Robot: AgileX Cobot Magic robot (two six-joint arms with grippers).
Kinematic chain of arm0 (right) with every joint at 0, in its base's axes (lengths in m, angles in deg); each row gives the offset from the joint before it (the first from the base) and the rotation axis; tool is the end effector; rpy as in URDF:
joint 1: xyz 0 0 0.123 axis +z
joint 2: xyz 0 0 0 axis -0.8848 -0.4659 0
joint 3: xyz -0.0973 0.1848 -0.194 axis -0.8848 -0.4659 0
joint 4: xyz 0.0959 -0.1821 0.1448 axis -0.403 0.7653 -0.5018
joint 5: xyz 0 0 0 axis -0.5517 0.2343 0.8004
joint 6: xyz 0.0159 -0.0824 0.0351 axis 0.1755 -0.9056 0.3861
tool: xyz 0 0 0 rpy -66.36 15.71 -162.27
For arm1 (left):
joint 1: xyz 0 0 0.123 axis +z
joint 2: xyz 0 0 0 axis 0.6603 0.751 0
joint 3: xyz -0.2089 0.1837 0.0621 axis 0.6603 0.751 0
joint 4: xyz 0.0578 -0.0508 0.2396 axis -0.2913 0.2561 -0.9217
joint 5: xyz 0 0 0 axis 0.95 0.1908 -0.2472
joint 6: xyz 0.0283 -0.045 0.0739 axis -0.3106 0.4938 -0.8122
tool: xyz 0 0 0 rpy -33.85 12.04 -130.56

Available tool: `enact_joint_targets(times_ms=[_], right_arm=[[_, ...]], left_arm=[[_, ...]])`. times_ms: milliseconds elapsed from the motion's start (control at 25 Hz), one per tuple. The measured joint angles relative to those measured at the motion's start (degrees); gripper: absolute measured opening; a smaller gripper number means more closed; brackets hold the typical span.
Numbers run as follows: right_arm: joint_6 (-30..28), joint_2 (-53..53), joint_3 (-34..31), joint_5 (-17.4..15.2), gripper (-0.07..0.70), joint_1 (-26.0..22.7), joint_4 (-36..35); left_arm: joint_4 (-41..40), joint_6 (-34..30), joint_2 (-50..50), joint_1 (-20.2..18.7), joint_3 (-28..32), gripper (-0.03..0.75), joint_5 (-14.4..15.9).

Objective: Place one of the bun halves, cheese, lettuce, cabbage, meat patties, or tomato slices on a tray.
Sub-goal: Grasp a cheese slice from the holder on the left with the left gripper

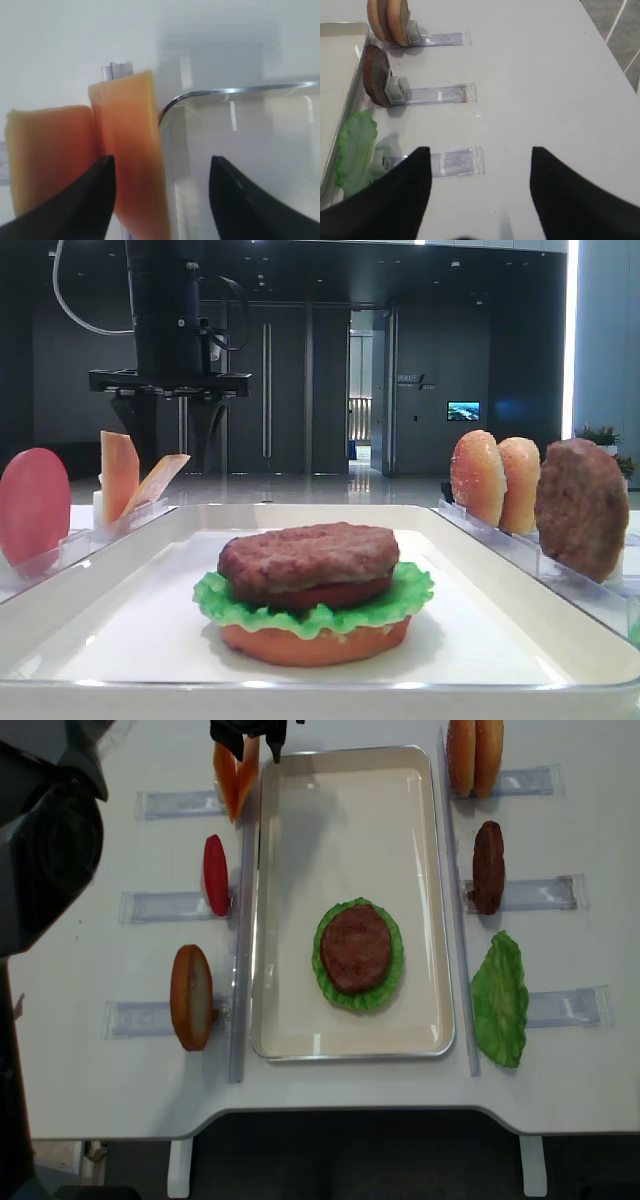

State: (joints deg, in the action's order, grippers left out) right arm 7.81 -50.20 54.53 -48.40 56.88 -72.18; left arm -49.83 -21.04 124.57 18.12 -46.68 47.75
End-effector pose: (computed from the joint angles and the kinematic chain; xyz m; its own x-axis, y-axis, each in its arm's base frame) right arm -0.0098 0.0074 0.2729 -0.5083 -0.0058 -0.8612 0.0055 0.9999 -0.0099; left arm 0.4518 -0.1779 0.2058 -0.9441 0.0688 -0.3224 0.0545 0.9971 0.0532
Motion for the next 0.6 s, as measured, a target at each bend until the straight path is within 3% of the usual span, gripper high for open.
enact_joint_targets(times_ms=[600], right_arm=[[0.0,0.0,0.0,0.0,0.416,0.0,0.0]], left_arm=[[-1.5,0.0,0.0,0.0,0.0,0.433,1.2]])
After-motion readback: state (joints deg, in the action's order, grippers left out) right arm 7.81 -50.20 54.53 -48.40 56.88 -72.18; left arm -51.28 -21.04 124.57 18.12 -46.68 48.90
